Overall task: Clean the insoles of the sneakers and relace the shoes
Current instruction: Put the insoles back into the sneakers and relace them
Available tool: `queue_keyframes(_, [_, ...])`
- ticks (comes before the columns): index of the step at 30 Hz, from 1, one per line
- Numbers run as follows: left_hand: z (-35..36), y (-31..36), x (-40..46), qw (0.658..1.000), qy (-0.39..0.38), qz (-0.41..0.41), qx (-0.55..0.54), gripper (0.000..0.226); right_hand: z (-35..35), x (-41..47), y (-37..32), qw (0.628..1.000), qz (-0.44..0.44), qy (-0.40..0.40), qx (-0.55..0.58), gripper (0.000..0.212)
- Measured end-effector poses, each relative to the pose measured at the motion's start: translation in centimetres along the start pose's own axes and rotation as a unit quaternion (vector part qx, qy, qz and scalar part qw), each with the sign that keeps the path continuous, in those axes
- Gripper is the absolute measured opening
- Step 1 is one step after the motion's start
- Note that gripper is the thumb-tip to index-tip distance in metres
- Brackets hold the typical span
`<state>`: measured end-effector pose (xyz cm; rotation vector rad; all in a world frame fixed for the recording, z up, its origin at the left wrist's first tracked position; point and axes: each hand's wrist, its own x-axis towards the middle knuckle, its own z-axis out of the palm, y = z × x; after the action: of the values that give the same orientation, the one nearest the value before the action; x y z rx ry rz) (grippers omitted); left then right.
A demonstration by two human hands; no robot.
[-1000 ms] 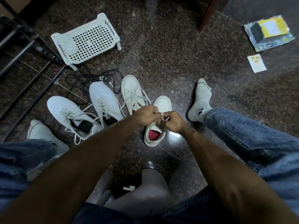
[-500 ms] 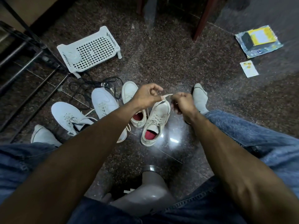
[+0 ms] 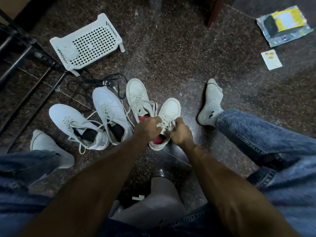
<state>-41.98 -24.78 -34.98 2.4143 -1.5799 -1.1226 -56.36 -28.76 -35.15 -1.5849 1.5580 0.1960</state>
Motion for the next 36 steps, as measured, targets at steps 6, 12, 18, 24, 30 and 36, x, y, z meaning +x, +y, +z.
queue_keyframes(6, [-0.5,1.1,1.2,0.999,-0.022,0.002,0.035,0.018,0.0,0.2,0.0,0.996,-0.055,-0.009,-0.065,0.044])
queue_keyframes(12, [-0.9,0.8,2.5,0.979,-0.054,-0.067,-0.183,0.014,-0.2,0.9,-0.1,0.996,-0.060,-0.035,-0.057,0.042])
queue_keyframes(18, [-0.9,-0.8,1.6,0.945,-0.048,-0.109,-0.305,0.012,-0.3,1.3,0.0,0.995,-0.064,-0.038,-0.069,0.041])
queue_keyframes(24, [-1.1,-0.6,1.3,0.990,-0.068,-0.080,-0.090,0.029,-0.5,1.1,0.1,0.994,-0.033,-0.020,-0.105,0.044])
queue_keyframes(30, [-0.9,-2.1,0.2,0.992,-0.048,-0.094,-0.067,0.019,-0.5,1.9,-0.1,0.992,-0.020,-0.050,-0.110,0.045])
queue_keyframes(36, [-2.9,-4.2,-0.7,0.991,-0.051,-0.114,-0.041,0.025,-4.3,2.1,-1.1,0.960,-0.053,-0.090,-0.261,0.027])
